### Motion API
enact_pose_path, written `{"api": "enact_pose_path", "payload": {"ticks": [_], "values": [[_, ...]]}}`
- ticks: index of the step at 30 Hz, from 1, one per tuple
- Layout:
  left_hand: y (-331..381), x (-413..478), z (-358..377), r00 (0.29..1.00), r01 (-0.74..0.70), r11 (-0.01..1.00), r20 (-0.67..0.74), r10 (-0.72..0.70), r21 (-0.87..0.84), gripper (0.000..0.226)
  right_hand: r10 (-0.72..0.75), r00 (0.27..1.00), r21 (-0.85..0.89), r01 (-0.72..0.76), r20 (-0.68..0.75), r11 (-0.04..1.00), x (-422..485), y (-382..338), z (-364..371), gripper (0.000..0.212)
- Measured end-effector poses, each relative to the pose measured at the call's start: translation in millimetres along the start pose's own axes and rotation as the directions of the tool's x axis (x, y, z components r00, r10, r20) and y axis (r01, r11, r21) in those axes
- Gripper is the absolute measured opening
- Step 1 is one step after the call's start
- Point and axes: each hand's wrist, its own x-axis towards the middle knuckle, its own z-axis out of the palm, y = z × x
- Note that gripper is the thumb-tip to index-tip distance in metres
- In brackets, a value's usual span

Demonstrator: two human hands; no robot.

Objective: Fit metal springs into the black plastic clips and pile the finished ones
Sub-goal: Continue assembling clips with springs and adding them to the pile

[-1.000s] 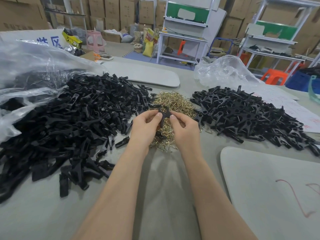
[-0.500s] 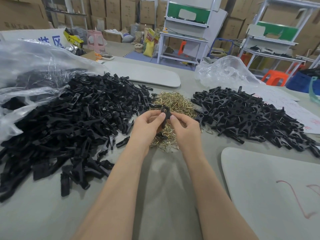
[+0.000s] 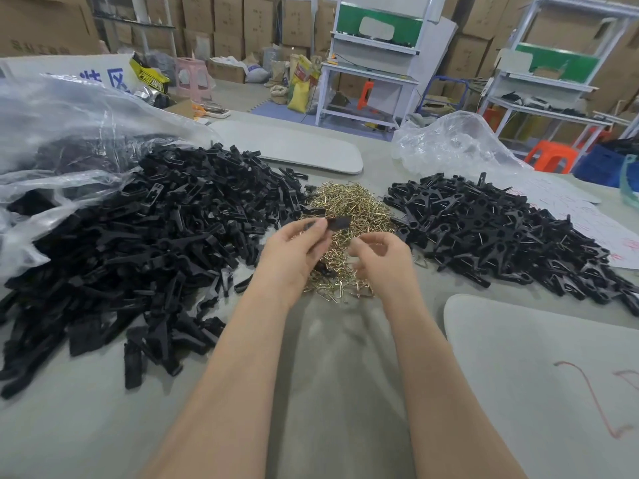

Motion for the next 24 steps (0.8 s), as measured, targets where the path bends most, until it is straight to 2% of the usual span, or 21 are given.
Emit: {"api": "enact_pose_path", "payload": {"ticks": [1,2,6,9,11,14,15,17,19,20,22,24], "values": [[1.7,1.3,-1.6,0.999,0.001,0.995,-0.046,-0.005,-0.095,0.011,-0.057,0.998,-0.224,0.049,-0.028,0.973,-0.3,2.3,-2.4,0.022],[3.4,2.3,-3.5,0.997,-0.002,0.986,-0.081,-0.012,-0.167,0.015,-0.088,0.996,-0.369,0.077,-0.013,0.926,-1.5,3.8,-3.3,0.025],[7.7,3.2,-7.6,0.988,-0.009,0.954,-0.152,-0.039,-0.301,0.018,-0.170,0.977,-0.565,0.212,0.127,0.798,-7.8,8.3,12.5,0.035],[7.4,2.7,-7.7,0.984,-0.017,0.951,-0.175,-0.039,-0.308,0.017,-0.238,0.959,-0.692,0.275,0.152,0.668,-8.8,15.1,29.8,0.029],[7.6,2.2,-7.9,0.982,-0.024,0.964,-0.189,-0.028,-0.265,0.011,-0.295,0.948,-0.682,0.293,0.118,0.670,-7.7,17.9,32.9,0.025],[11.8,0.3,-5.5,0.980,-0.063,0.949,-0.201,-0.001,-0.310,0.011,-0.429,0.903,-0.543,0.373,0.024,0.753,-8.8,13.2,35.3,0.023],[14.4,-0.5,-3.7,0.982,-0.082,0.935,-0.189,0.016,-0.346,0.012,-0.448,0.893,-0.484,0.412,0.045,0.772,-11.4,10.1,37.6,0.021],[20.7,-2.9,1.1,0.989,-0.110,0.908,-0.139,0.058,-0.405,0.012,-0.430,0.879,-0.348,0.477,0.208,0.807,-18.8,5.9,47.7,0.018],[25.7,-6.2,5.5,0.994,-0.109,0.884,-0.076,0.083,-0.454,0.012,-0.348,0.873,-0.186,0.426,0.341,0.886,-24.8,1.9,54.1,0.024],[27.0,-7.4,6.6,0.995,-0.100,0.875,-0.055,0.084,-0.474,0.011,-0.332,0.882,-0.148,0.397,0.334,0.906,-23.3,1.2,52.7,0.029],[27.5,-8.3,6.1,0.997,-0.078,0.876,-0.041,0.067,-0.476,0.009,-0.382,0.904,-0.214,0.419,0.194,0.882,-14.9,3.8,41.7,0.034],[24.9,-7.7,3.3,0.998,-0.045,0.897,-0.059,0.021,-0.440,0.007,-0.369,0.926,-0.435,0.367,0.084,0.822,-3.7,10.5,24.1,0.035]]}}
